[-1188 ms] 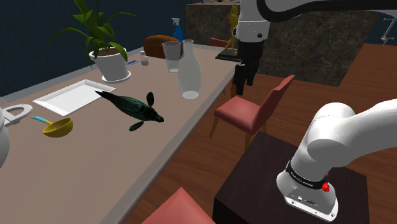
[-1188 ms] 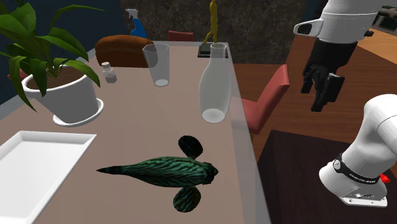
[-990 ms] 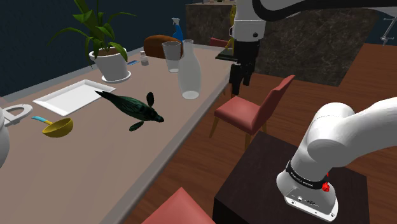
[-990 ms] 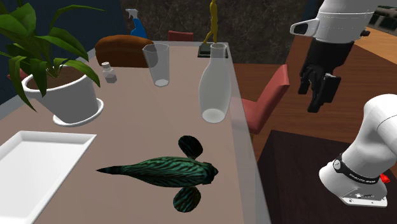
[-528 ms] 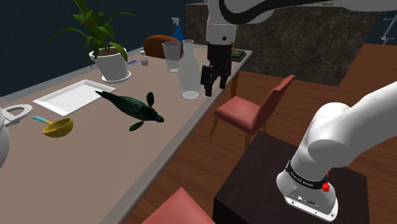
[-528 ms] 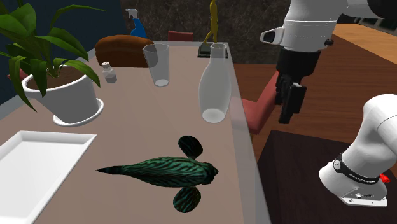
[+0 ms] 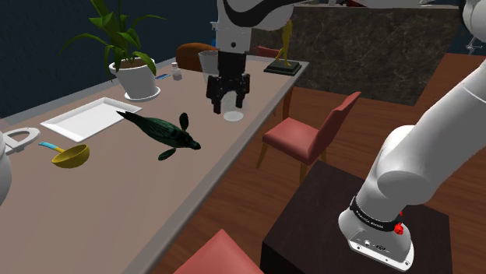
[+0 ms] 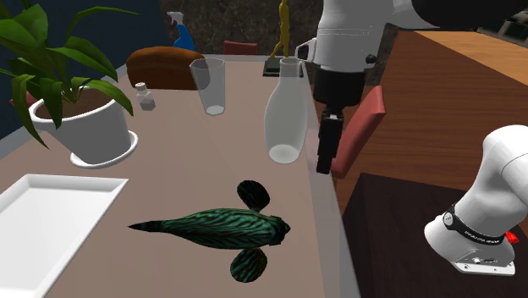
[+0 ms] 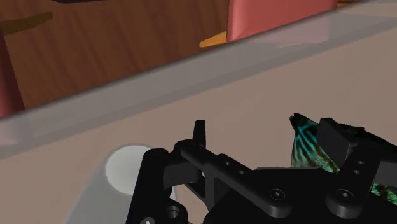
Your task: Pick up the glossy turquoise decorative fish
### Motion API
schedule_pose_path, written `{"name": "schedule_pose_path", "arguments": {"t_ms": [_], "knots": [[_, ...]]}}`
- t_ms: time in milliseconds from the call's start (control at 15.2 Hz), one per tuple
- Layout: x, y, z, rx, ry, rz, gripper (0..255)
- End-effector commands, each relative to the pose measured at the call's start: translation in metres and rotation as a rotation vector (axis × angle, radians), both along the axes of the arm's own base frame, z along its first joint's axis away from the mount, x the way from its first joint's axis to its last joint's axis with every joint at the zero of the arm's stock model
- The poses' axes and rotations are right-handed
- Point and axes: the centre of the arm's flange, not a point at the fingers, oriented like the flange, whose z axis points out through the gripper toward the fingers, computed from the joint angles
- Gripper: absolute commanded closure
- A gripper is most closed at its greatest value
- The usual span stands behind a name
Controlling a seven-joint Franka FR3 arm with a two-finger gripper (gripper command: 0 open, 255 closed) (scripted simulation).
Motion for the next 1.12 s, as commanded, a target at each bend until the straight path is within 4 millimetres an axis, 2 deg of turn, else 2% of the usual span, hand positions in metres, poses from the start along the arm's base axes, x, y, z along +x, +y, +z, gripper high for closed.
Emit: {"name": "schedule_pose_path", "arguments": {"t_ms": [0,594,1056], "knots": [[0.022,0.013,0.000,0.021,-0.004,-0.013,0],[0.120,0.056,0.004,0.111,-0.021,-0.069,0],[0.120,0.056,-0.033,0.111,-0.021,-0.069,0]]}}
